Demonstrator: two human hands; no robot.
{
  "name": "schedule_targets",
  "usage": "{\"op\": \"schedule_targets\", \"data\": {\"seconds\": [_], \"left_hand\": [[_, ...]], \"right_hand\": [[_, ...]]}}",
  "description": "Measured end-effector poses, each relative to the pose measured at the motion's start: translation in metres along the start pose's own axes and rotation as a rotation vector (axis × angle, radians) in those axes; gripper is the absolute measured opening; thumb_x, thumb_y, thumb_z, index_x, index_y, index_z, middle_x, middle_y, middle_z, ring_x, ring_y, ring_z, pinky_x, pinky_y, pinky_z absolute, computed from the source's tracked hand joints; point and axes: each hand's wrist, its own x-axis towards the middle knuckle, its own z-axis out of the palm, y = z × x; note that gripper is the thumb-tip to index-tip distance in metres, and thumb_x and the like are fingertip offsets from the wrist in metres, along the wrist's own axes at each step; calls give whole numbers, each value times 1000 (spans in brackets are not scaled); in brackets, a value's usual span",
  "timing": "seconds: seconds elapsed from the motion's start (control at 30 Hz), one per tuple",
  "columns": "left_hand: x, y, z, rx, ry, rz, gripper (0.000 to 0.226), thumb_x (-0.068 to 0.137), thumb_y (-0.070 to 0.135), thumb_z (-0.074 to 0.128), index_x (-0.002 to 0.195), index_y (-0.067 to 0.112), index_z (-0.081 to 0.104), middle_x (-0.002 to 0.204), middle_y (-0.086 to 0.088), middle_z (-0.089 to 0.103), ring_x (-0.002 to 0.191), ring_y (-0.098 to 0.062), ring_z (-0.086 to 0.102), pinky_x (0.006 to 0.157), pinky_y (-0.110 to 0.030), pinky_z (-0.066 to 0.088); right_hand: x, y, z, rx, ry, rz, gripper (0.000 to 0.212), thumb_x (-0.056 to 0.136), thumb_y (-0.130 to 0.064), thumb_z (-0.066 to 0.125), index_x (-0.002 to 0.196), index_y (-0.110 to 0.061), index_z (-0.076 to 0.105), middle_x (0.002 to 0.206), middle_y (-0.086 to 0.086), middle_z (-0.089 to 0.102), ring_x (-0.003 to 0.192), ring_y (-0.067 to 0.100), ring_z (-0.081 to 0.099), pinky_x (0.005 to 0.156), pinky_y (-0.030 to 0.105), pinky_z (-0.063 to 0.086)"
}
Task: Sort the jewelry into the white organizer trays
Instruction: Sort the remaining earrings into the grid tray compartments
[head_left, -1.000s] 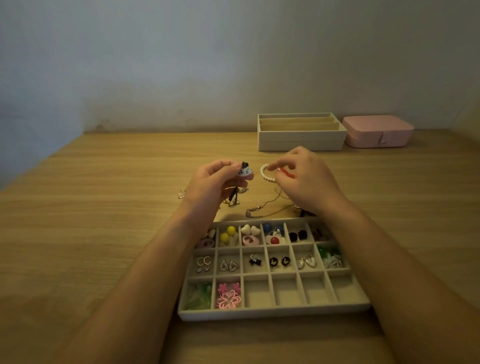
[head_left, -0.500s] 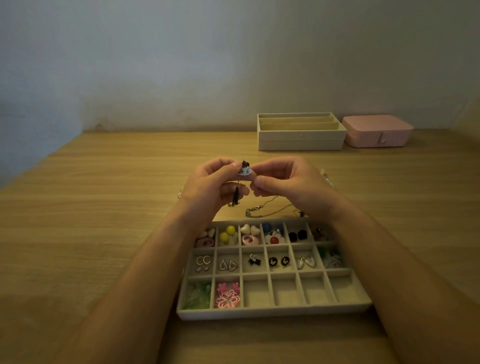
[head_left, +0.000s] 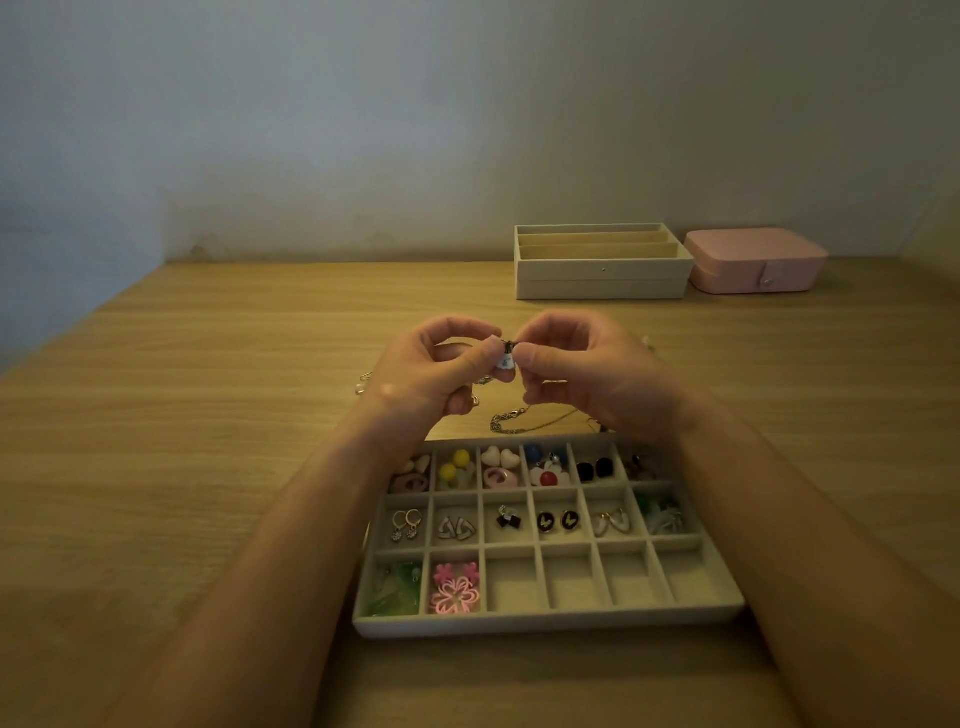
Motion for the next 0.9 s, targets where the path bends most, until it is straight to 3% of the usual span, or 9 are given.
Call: {"op": "schedule_targets", "data": {"seconds": [0.17, 0.3, 0.4, 0.53, 0.67, 0.77, 0.9], "left_hand": [[0, 1, 0, 20, 17, 13, 30, 78, 25, 71, 102, 8, 65, 79, -4, 72, 54, -6, 57, 46, -18, 42], [-2, 4, -1, 34, 0, 11, 29, 77, 25, 71, 100, 8, 66, 78, -7, 72, 51, -4, 57, 46, -17, 41], [-4, 6, -2, 106, -51, -18, 28, 76, 27, 72, 98, 10, 68, 77, -9, 72, 52, -8, 53, 49, -20, 40], [-10, 9, -5, 196, -83, -14, 15, 88, 21, 69, 101, 13, 74, 83, -8, 72, 57, -14, 47, 52, -22, 41], [-14, 18, -2, 334, -108, 10, 11, 94, 14, 67, 100, 14, 75, 81, -6, 73, 61, -19, 48, 52, -24, 41], [-18, 28, 2, 428, -124, 16, 9, 93, 16, 68, 99, 15, 75, 80, -5, 74, 63, -22, 50, 52, -25, 42], [-28, 37, 8, 484, -111, 15, 8, 92, 16, 69, 97, 15, 75, 78, -3, 74, 59, -14, 53, 52, -23, 44]], "right_hand": [[0, 0, -1, 68, -67, 25, 21, 84, -21, 69, 98, -6, 65, 92, 6, 72, 92, 24, 70, 88, 38, 59], [-1, -1, -3, 252, 12, 8, 22, 81, -12, 69, 101, -5, 65, 83, 9, 73, 74, 20, 71, 70, 30, 61], [-1, -4, -5, 323, 29, -17, 21, 81, -10, 69, 102, -5, 66, 83, 10, 70, 72, 20, 68, 69, 30, 61], [-2, -7, -7, 270, 53, -20, 15, 85, -14, 71, 98, -9, 66, 92, 12, 68, 84, 25, 68, 71, 32, 60], [-5, -13, -7, 227, 41, 43, 3, 94, -9, 62, 97, -9, 63, 90, 12, 66, 78, 23, 68, 67, 30, 58], [-10, -21, -6, 233, 2, 78, 16, 90, -14, 64, 104, -5, 65, 88, 13, 67, 72, 21, 69, 64, 28, 59], [-20, -33, -5, 195, 16, 91, 20, 91, -16, 64, 106, -3, 70, 88, 12, 74, 76, 20, 72, 68, 29, 61]]}}
